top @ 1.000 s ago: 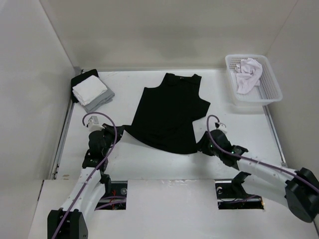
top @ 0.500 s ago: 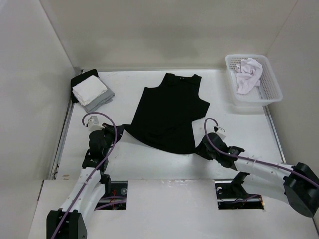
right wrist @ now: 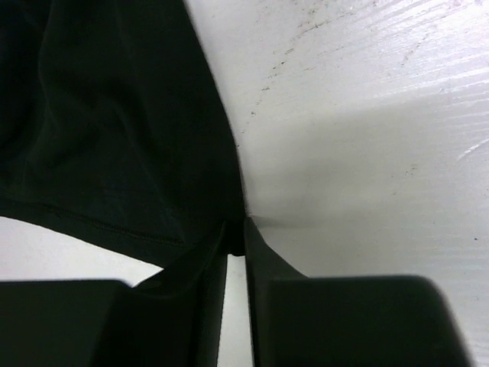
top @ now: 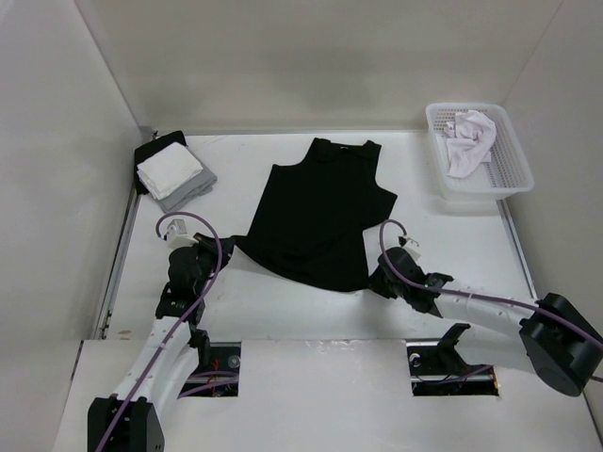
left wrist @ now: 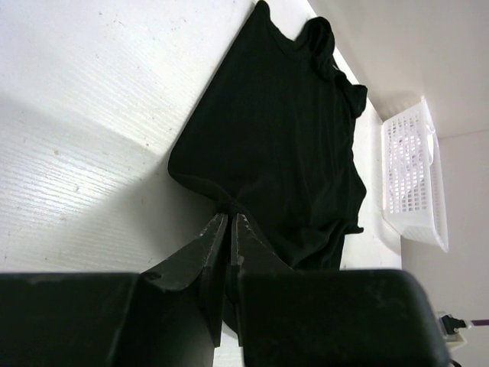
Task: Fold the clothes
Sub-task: Fold the tank top
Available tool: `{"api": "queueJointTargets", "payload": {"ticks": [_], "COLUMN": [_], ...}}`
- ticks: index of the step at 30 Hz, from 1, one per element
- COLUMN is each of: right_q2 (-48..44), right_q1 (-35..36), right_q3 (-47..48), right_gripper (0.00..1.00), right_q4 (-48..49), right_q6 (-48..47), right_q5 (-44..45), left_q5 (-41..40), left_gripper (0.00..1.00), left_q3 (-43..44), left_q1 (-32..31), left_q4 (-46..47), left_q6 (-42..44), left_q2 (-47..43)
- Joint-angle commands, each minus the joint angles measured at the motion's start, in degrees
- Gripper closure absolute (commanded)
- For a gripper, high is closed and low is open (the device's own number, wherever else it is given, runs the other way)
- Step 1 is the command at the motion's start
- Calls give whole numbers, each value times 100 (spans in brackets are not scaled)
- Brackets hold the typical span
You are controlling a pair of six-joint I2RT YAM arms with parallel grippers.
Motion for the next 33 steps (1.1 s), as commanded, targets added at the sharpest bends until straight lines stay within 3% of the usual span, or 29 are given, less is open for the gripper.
{"api": "queueJointTargets", "payload": {"ticks": [1, 6, 10, 15, 21, 24, 26, 30, 33], "right_q2": [90, -769, -2174, -3126, -2539, -2003, -1730, -1343, -1071], "right_q1": [-40, -23, 205, 1056, 2761, 3754, 4291, 4644, 4671], "right_q3": [32, -65, 522, 2575, 5627, 7016, 7632, 8021, 8030], "right_gripper": [86, 99, 100, 100, 100, 100, 100, 100, 100], "right_q4": [73, 56, -943, -2684, -3320, -2856, -1971, 375, 1818], "right_q6": [-26, -43, -447, -1333, -3029, -4381, -5618, -8185, -9567], "right_q5": [-54, 446, 964, 2228, 4531, 5605, 5931, 5888, 5792], "left_q5": [-41, 3, 161, 56, -497, -682, -718, -648, -674], "left_gripper": [96, 97, 99, 100, 100, 100, 100, 100, 100], "left_q3": [149, 201, 605, 1808, 4101, 5261, 5946, 6792, 7109], "left_q1": [-28, -2, 7, -125, -116, -46, 50, 200, 279], "left_q4": [267, 258, 48, -708, -1140, -1078, -1034, -1122, -1148], "left_q6": [44, 17, -193, -492, -457, -396, -282, -202, -54], "left_q2": [-27, -45, -299, -1090, -1285, -978, -697, -222, 68]}}
